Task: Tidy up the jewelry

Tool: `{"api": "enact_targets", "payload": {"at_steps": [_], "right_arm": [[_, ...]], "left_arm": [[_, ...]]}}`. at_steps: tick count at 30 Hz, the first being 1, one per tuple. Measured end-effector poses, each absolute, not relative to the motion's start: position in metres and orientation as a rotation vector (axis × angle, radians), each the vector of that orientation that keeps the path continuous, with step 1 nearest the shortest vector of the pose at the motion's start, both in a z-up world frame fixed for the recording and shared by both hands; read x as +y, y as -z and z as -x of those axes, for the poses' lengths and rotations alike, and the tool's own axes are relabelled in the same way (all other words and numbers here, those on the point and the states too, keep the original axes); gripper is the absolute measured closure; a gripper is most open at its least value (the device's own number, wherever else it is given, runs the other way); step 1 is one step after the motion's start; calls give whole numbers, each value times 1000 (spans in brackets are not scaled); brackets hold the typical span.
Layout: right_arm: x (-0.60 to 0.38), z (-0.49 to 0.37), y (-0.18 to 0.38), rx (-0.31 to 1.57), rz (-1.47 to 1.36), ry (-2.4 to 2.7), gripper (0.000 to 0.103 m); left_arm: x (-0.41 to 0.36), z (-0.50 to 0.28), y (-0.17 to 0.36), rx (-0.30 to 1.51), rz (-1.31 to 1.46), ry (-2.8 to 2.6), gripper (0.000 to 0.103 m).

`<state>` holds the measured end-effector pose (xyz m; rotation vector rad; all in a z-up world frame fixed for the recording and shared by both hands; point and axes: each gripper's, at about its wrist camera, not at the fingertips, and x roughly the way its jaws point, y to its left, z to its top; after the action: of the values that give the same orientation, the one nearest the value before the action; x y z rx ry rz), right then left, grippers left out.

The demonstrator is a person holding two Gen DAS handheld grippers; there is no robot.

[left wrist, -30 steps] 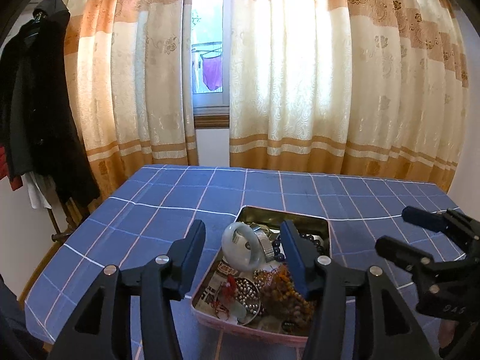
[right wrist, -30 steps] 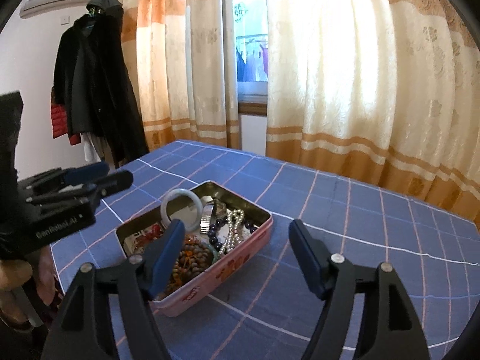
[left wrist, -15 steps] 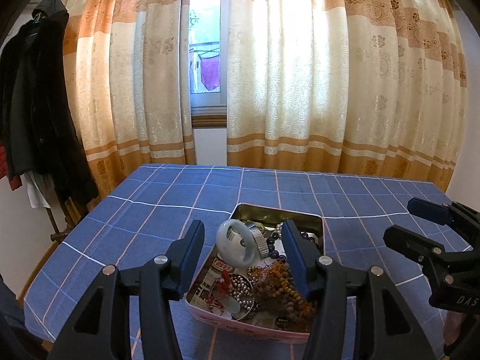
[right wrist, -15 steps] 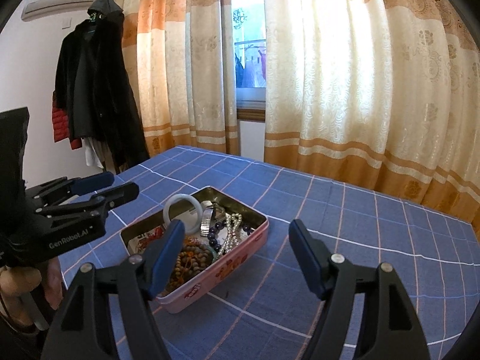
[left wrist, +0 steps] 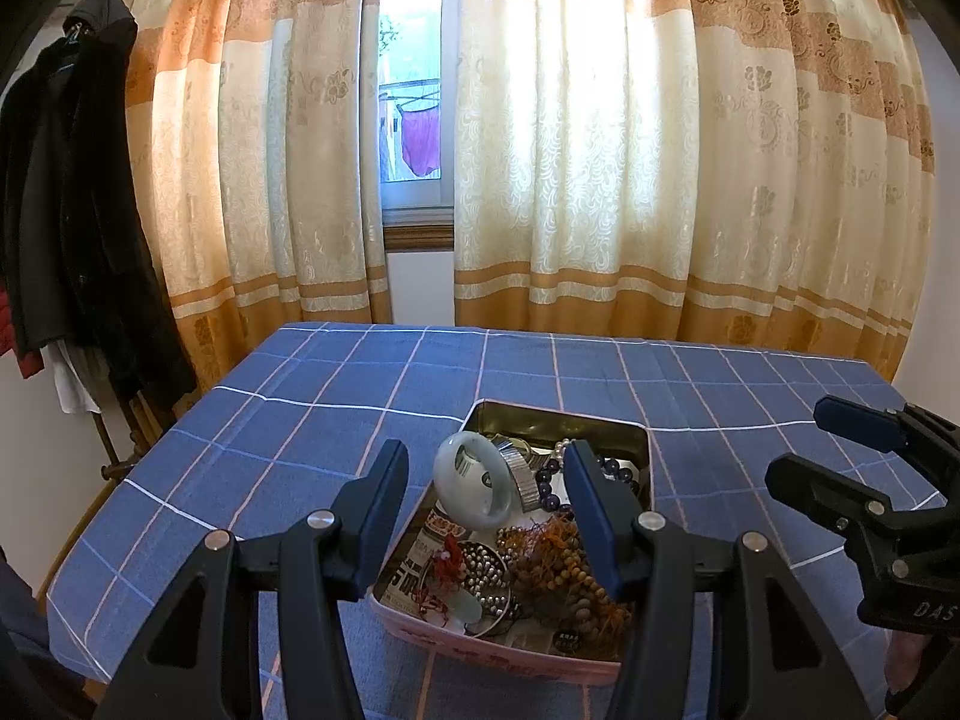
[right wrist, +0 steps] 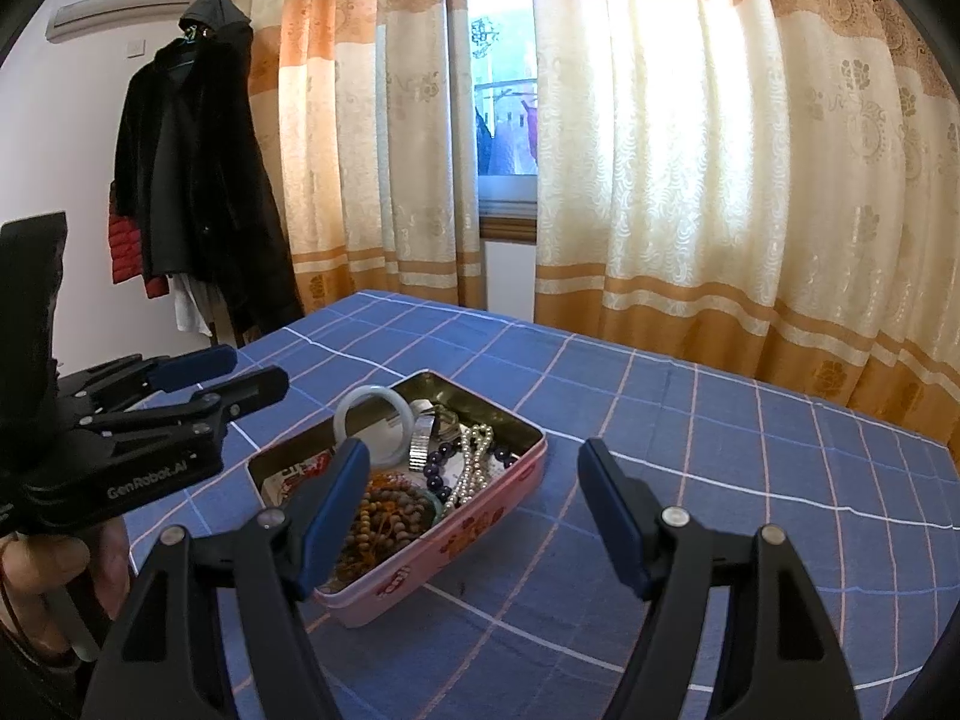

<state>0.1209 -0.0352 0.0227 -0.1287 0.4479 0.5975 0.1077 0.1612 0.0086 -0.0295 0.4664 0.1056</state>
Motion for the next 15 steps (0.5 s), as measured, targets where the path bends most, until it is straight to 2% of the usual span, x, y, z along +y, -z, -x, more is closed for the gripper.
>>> {"api": "enact_targets", "payload": {"at_steps": [15], "right_arm": [[-32,-115,-25,424,121,-603,28]], "left_arm": [[165,-111,-1,490,21,-155,48]]}}
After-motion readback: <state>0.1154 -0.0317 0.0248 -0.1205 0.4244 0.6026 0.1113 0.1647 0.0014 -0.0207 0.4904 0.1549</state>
